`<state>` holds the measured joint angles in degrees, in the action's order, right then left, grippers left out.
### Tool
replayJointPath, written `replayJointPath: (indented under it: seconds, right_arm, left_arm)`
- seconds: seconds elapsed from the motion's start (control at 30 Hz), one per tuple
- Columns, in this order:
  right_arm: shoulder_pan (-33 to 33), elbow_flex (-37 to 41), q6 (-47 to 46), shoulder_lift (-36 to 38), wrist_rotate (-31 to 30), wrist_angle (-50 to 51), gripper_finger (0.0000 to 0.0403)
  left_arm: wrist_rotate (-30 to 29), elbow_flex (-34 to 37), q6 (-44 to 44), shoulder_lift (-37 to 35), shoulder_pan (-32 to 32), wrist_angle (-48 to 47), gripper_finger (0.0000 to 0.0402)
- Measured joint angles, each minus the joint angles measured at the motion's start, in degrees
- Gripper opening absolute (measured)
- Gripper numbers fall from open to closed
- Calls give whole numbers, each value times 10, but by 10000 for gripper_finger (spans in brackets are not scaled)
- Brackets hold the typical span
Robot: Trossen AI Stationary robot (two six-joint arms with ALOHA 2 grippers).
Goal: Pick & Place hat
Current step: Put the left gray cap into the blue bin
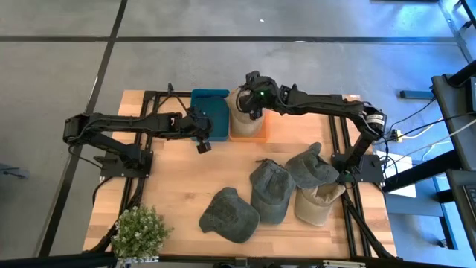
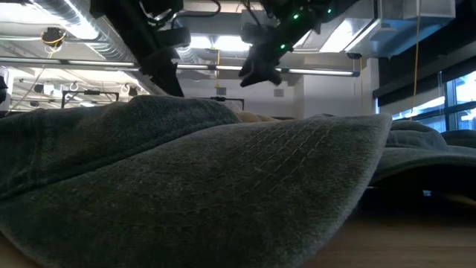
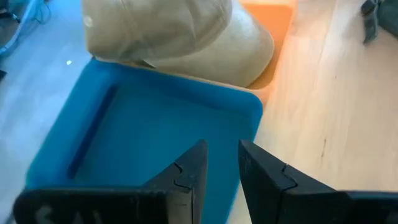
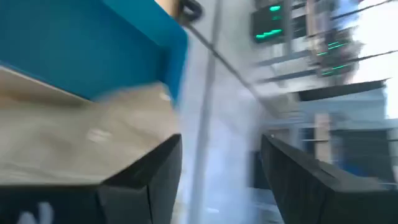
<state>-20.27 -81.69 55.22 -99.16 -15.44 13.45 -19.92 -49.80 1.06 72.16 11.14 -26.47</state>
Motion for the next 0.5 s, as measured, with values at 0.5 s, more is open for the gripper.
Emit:
replayJointPath:
  seconds: [0.5]
  right_arm:
    - [60, 90, -269, 75, 361, 184, 216]
  left_arm:
    - [199, 35, -41, -1, -21, 126, 83]
